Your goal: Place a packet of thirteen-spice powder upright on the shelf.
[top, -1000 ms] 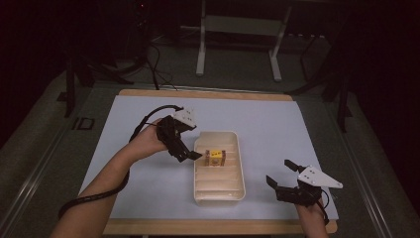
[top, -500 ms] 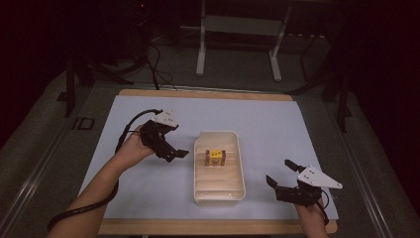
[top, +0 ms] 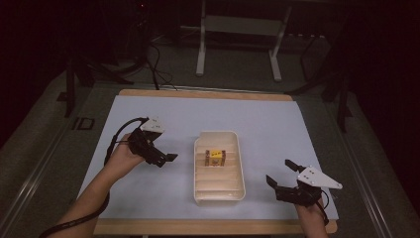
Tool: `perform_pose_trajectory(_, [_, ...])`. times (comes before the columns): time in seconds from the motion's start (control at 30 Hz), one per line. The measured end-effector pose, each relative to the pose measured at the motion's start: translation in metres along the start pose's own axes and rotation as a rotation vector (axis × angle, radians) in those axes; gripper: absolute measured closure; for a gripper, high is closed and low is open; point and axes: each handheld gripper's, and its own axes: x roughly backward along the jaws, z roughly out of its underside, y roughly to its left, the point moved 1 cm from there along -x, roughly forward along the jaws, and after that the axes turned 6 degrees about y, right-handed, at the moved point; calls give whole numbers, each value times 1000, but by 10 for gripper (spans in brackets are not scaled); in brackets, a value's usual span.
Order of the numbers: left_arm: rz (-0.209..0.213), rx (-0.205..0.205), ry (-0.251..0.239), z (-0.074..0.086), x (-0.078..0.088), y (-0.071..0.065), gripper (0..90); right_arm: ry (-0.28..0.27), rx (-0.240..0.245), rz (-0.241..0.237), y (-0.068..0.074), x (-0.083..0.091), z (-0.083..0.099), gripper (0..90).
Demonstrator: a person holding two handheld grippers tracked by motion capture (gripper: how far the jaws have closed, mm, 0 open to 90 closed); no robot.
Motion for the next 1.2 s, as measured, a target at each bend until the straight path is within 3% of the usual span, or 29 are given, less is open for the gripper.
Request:
perform_pose_trajectory(0.13, [-20,40,-1,9,1,3,1,-2,7,7,0,0,0,141])
perform_pose_trajectory(0.23, [-41,47,-13,16,3,3,1,-4,6,11,0,0,0,142])
perform_pose_trajectory(0.43, [-81,85,-38,29,2,-4,1,1,3,9,0,0,0,141])
perform_pose_trajectory(0.77, [-65,171,-79,55,-3,-11,1,2,-7,10,0,-1,1,141])
perform_pose_trajectory(1.2, [-64,192,-99,73,-2,-20,1,1,-17,18,-1,-1,2,141])
